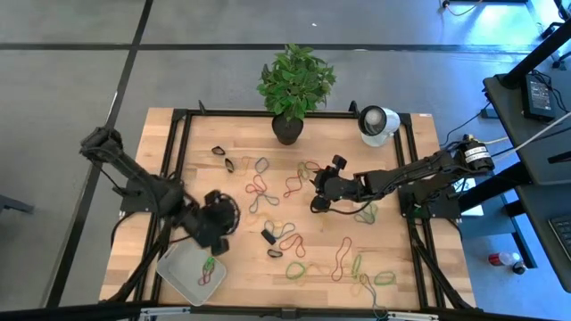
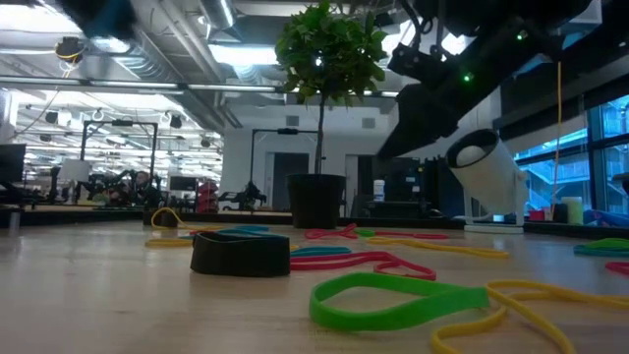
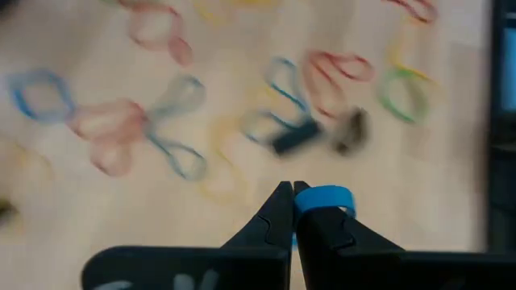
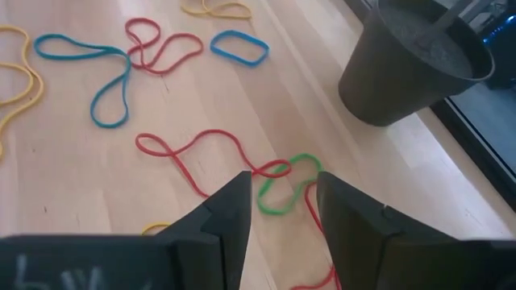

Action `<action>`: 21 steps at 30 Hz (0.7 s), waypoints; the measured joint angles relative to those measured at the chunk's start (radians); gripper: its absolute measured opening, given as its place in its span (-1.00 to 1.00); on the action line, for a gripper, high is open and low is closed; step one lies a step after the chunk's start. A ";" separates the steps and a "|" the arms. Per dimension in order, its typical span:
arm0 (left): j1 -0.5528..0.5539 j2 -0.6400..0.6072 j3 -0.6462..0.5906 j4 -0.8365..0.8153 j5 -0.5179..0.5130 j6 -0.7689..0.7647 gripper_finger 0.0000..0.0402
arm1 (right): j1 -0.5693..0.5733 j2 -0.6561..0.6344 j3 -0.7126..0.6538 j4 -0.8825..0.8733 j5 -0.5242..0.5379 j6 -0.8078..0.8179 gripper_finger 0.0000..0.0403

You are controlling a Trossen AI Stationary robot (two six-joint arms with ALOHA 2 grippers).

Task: Pick and place rubber bands into bin
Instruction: Put the blue rubber band into the gray bin

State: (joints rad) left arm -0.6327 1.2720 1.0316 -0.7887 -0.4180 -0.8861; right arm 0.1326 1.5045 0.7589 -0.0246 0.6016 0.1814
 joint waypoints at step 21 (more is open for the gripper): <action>-0.390 0.302 0.071 -0.180 0.300 -1.152 -0.99 | 0.000 0.000 0.000 0.006 0.000 0.024 -0.28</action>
State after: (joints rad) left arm -1.0230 1.5744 1.1027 -0.9687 -0.1179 -2.0381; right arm 0.1326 1.5044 0.7589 -0.0189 0.6014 0.2058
